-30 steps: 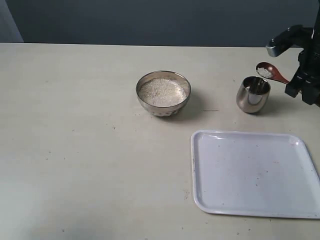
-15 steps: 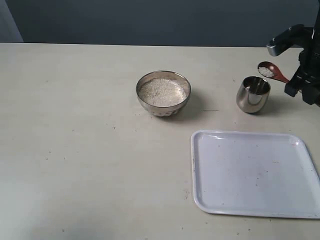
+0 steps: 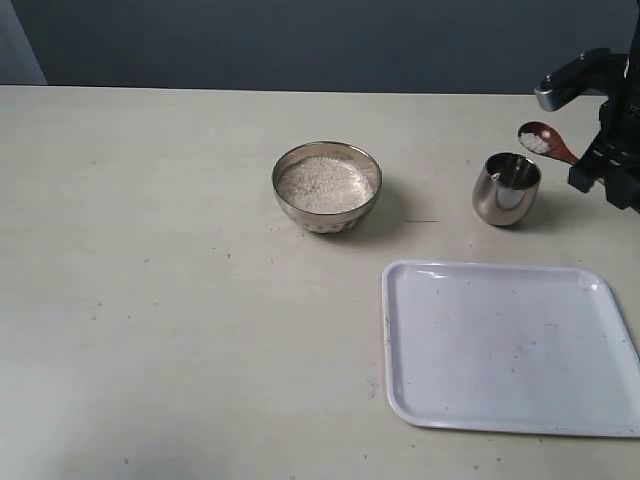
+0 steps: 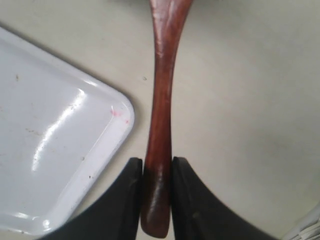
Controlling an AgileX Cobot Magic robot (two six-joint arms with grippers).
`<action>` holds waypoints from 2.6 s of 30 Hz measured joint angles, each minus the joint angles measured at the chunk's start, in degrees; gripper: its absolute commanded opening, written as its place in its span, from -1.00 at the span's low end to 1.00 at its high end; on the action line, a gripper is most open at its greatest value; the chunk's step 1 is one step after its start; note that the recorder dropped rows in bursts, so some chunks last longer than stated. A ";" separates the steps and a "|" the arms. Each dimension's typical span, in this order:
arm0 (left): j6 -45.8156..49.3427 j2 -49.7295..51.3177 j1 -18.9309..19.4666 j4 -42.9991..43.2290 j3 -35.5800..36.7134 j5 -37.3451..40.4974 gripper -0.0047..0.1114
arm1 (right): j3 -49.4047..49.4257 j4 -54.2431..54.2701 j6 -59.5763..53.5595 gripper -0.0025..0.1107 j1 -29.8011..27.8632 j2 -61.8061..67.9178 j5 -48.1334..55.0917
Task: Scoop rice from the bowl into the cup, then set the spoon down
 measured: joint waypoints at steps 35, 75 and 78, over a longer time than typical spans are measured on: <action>0.00 0.00 0.00 0.00 0.00 0.00 -0.91 | 0.00 -2.07 4.10 -0.97 2.24 0.00 -0.63; 0.00 0.00 0.00 0.00 0.00 0.00 -0.91 | 2.00 -13.42 11.73 -0.97 7.92 2.12 0.08; 0.00 0.00 0.00 0.00 0.00 0.00 -0.91 | 2.00 -13.42 11.87 -0.97 7.92 2.12 0.08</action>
